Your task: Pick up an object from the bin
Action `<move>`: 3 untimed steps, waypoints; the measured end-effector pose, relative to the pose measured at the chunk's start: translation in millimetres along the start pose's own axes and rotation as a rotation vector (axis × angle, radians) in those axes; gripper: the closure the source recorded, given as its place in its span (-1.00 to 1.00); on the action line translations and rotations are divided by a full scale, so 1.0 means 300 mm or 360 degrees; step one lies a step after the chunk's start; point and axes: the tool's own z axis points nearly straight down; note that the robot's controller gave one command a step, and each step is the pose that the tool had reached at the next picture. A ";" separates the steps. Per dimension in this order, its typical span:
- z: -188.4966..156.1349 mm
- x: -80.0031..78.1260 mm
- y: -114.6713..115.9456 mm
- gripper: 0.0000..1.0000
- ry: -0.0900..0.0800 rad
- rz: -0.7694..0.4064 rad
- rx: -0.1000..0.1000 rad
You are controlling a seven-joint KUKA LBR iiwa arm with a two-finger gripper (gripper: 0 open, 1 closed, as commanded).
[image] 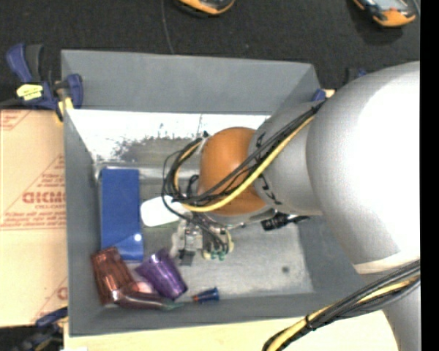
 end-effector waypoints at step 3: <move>-0.134 -0.151 -0.225 1.00 0.0002 0.0029 0.0001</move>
Offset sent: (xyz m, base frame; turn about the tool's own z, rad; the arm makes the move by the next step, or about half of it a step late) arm 0.0570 -0.0419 0.0669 0.0962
